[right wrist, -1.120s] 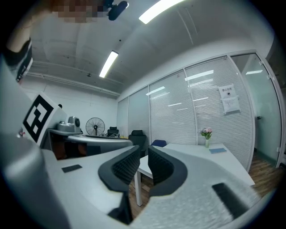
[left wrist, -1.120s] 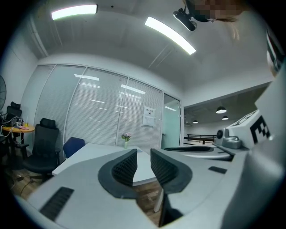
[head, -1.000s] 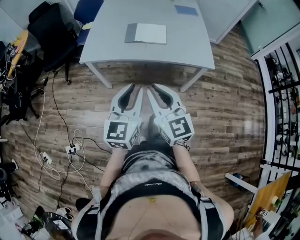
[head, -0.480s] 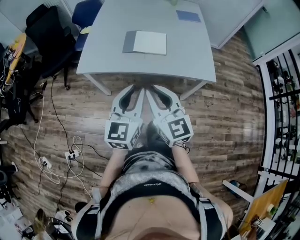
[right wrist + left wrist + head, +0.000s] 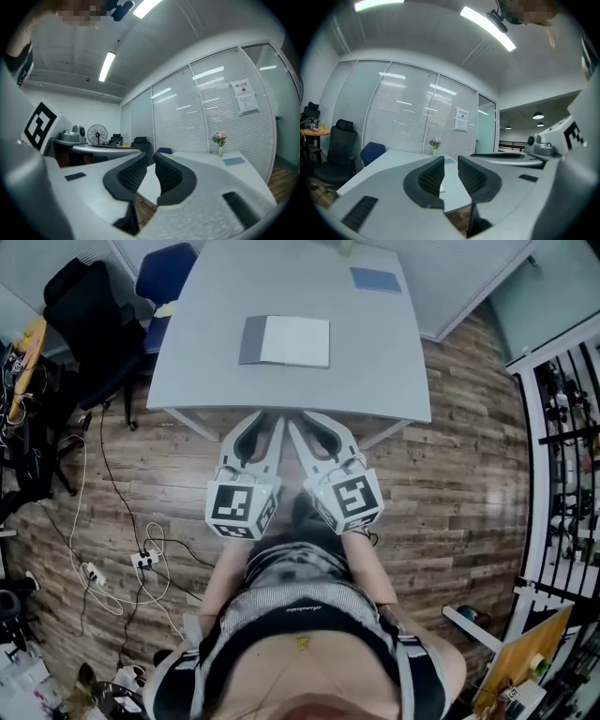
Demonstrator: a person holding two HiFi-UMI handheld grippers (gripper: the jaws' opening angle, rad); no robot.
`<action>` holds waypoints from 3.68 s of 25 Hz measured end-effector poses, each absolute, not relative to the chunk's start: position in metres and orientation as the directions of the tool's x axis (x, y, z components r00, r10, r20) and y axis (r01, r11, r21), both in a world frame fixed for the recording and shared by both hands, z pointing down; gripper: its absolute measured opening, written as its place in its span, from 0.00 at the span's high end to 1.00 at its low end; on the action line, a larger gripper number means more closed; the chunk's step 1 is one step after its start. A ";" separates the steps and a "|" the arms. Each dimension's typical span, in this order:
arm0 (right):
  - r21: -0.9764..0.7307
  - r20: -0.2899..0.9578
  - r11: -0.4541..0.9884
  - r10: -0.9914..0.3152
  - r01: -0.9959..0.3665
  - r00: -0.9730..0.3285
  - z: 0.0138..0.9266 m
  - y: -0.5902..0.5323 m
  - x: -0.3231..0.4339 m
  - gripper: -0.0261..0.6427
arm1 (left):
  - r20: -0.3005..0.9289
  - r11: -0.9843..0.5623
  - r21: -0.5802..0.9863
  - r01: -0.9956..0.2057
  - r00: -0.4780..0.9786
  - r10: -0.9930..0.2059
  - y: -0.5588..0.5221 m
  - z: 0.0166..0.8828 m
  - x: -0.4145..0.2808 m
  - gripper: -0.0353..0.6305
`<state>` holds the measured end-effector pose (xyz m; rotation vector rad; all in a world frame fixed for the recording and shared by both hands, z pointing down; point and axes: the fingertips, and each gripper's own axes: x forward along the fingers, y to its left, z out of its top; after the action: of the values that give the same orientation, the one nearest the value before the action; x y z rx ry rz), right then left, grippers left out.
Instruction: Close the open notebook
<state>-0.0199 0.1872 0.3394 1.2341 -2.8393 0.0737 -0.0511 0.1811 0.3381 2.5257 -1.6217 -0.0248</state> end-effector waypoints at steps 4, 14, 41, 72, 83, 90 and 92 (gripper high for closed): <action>-0.031 0.057 0.682 -0.729 -0.731 -0.682 0.336 0.171 -0.011 0.87 | 0.063 -0.402 0.117 -0.908 0.411 -0.910 0.166 0.335 -0.044 0.84; -0.037 0.044 0.694 -0.718 -0.719 -0.695 0.331 0.121 0.010 0.87 | 0.076 -0.392 0.104 -0.914 0.400 -0.913 0.116 0.331 -0.023 0.84; -0.020 0.031 0.759 -0.650 -0.651 -0.759 0.335 0.060 0.041 0.86 | 0.064 -0.321 0.099 -0.942 0.328 -0.942 0.058 0.334 0.007 0.84; -0.031 0.045 0.657 -0.752 -0.753 -0.658 0.342 -0.059 -0.018 0.86 | 0.064 -0.456 0.119 -0.882 0.465 -0.883 -0.065 0.338 -0.052 0.84; -0.052 0.070 0.613 -0.786 -0.789 -0.615 0.355 -0.128 -0.045 0.86 | 0.097 -0.514 0.144 -0.845 0.529 -0.843 -0.137 0.353 -0.076 0.84; -0.055 0.091 0.573 -0.813 -0.818 -0.576 0.362 -0.152 -0.044 0.86 | 0.103 -0.540 0.160 -0.826 0.558 -0.823 -0.162 0.358 -0.080 0.84; -0.054 0.094 0.562 -0.820 -0.825 -0.565 0.363 -0.157 -0.044 0.86 | 0.102 -0.551 0.168 -0.818 0.570 -0.815 -0.168 0.360 -0.080 0.84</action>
<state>-0.0441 -0.1574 0.3630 1.4360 -2.7249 0.1422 -0.0798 -0.1683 0.3604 2.6056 -1.3716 0.0181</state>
